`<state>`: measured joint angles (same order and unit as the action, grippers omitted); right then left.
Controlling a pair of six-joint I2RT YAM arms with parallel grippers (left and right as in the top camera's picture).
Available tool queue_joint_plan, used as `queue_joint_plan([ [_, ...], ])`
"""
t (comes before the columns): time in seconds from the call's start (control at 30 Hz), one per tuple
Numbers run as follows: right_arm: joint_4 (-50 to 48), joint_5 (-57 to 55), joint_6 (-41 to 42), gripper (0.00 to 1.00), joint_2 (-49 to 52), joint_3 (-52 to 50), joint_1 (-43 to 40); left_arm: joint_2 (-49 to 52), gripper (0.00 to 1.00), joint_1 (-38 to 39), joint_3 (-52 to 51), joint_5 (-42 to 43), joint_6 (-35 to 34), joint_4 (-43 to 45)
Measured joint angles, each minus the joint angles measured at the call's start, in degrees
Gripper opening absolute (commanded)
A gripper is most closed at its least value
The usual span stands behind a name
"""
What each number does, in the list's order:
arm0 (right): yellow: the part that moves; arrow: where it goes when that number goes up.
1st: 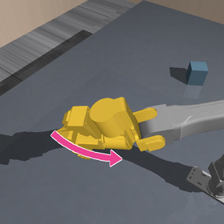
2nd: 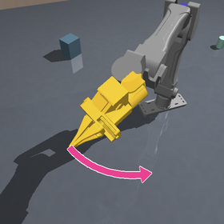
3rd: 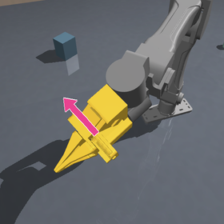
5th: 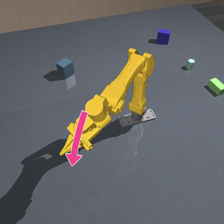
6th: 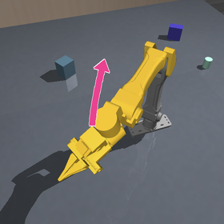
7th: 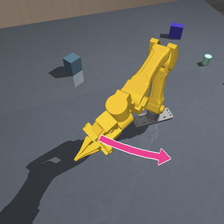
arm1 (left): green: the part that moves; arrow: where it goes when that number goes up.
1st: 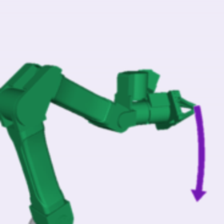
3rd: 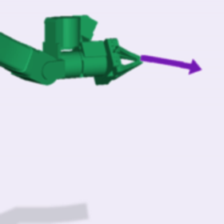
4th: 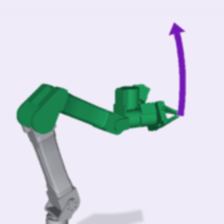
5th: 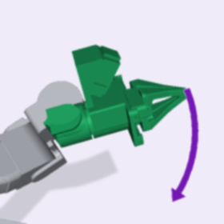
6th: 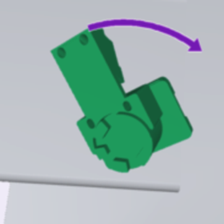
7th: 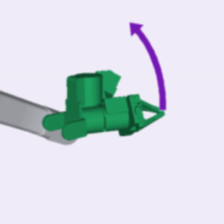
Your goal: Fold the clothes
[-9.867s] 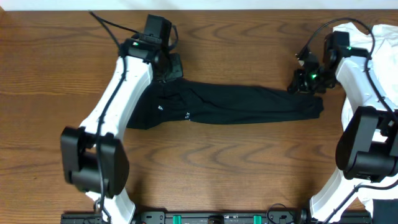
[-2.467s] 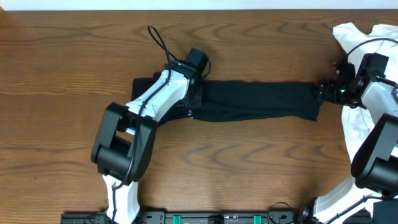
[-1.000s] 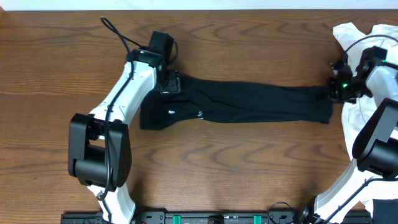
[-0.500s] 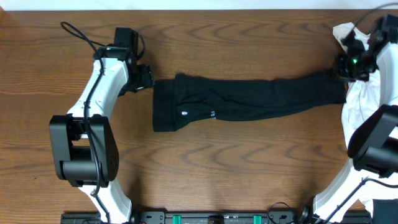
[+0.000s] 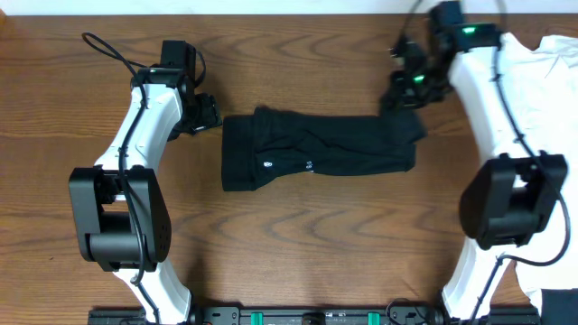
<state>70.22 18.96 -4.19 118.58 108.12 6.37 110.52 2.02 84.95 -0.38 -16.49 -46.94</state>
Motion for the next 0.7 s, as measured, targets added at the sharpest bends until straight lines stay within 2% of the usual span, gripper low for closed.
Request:
queue_joint_plan([
  [0.2,-8.20,-0.74,3.15,0.01,0.09,-6.78,7.58,0.00,0.78,0.00,0.00,0.00,0.00,-0.63],
  [0.27,-12.24,-0.87,4.22,0.05,0.09,-9.64,9.81,0.00,0.78,0.00,-0.02,0.00,0.00,-0.70],
  [0.33,-16.13,-0.98,5.88,0.17,0.09,-12.07,11.58,0.00,0.78,0.00,-0.02,0.00,0.00,-0.68],
  [0.4,-20.20,-1.03,7.85,0.39,0.09,-14.29,13.20,0.00,0.78,0.00,-0.02,-0.02,0.00,-0.70],
  [0.5,-24.90,-0.85,10.62,0.65,0.11,-15.98,15.02,0.00,0.78,0.00,-0.02,0.00,0.00,-0.70],
  [0.57,-27.96,-0.52,11.34,0.70,0.11,-16.06,15.87,0.00,0.78,0.00,-0.02,0.00,0.00,-0.72],
  [0.7,-28.68,3.10,10.29,0.71,0.09,-15.96,15.52,0.00,0.78,0.00,-0.02,0.02,0.00,-0.85],
])
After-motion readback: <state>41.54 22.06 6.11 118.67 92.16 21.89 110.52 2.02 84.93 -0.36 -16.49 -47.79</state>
